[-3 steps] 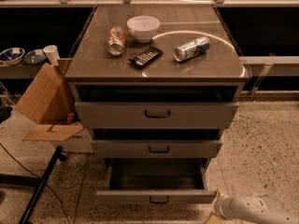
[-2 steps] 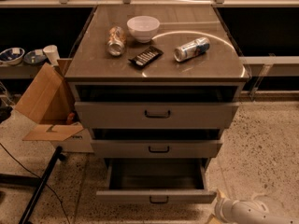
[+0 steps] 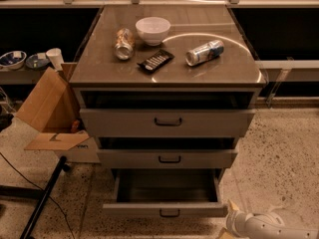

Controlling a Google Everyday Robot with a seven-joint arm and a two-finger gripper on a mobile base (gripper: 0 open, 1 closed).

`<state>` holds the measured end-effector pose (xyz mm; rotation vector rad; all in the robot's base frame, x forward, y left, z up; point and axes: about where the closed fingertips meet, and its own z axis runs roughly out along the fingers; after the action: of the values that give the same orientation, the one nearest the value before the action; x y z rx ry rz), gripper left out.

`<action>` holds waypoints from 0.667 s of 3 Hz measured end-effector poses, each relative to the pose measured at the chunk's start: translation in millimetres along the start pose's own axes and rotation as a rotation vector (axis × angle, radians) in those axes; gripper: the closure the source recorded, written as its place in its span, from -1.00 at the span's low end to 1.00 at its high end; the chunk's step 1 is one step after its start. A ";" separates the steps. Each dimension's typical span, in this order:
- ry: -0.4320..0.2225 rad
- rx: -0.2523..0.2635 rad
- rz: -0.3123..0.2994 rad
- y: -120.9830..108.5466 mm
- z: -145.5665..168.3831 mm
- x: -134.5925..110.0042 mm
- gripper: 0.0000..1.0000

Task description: Open bottom drawer

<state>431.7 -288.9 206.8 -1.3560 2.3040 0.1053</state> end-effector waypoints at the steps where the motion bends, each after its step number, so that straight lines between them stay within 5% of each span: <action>1: -0.003 -0.011 -0.029 -1.8 5.1 -13.5 -1.00; 2: -0.004 -0.028 -0.033 -3.4 14.1 -22.2 -1.00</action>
Offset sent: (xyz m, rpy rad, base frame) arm 0.0391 0.0092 -0.0068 0.0183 0.0332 0.0555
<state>448.5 -268.6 204.3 -1.4060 2.2840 0.1301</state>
